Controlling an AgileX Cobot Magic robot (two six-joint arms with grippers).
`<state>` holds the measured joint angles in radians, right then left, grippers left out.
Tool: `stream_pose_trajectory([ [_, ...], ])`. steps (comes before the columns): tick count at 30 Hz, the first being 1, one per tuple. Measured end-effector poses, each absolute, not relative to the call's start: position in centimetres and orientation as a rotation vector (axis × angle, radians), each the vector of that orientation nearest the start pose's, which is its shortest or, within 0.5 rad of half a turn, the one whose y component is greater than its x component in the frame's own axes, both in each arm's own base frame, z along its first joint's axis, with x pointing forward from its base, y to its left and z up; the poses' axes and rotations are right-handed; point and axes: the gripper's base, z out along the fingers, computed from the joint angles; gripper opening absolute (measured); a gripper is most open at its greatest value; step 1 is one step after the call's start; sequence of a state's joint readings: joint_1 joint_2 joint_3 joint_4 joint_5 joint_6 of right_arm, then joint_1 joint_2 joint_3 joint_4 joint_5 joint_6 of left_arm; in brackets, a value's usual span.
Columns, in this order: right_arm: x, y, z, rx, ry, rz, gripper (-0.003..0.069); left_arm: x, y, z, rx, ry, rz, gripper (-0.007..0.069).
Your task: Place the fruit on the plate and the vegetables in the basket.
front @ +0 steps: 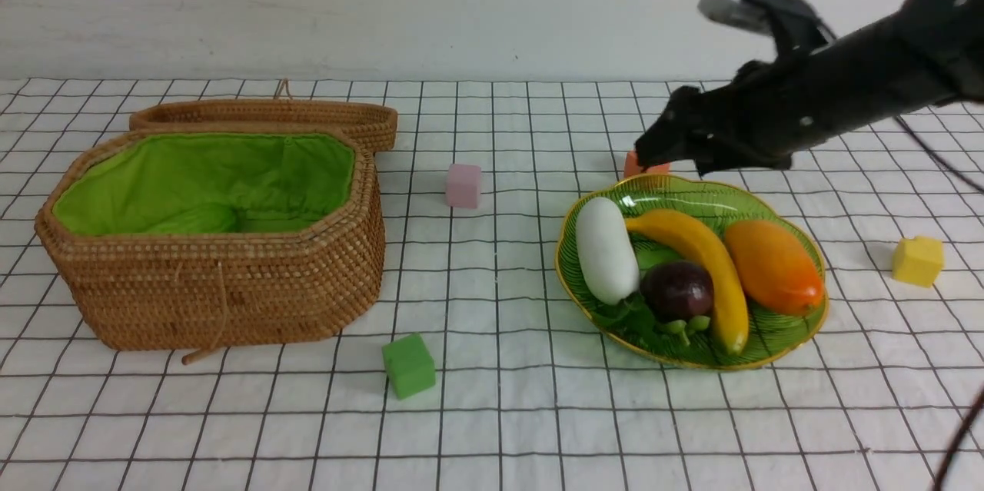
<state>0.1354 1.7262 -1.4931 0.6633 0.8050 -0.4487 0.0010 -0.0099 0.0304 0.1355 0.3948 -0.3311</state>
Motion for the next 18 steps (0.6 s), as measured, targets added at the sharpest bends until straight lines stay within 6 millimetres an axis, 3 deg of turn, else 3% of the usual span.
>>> stream_pose_trajectory([
  [1,37.6,9.1,32.5,-0.316,2.360,0.642,0.0535,5.2,0.5,16.8,-0.231,1.882,-0.090,0.0178],
  [2,35.4,7.7,35.5,-0.323,2.347,0.581,0.0484,5.2,0.5,16.8,-0.231,1.882,-0.090,0.0179],
  [6,30.6,5.0,40.6,-0.293,2.288,0.412,0.0338,5.2,0.5,16.8,-0.231,1.882,-0.090,0.0184],
  [10,24.7,3.1,44.5,-0.290,2.207,0.201,0.0074,5.2,0.5,16.8,-0.231,1.882,-0.090,0.0186],
  [13,22.2,2.5,44.8,-0.271,2.189,0.135,-0.0004,5.2,0.5,16.8,-0.231,1.882,-0.090,0.0188],
  [18,19.7,1.7,44.4,-0.253,2.199,0.046,-0.0008,5.2,0.5,16.8,-0.231,1.882,-0.090,0.0197],
])
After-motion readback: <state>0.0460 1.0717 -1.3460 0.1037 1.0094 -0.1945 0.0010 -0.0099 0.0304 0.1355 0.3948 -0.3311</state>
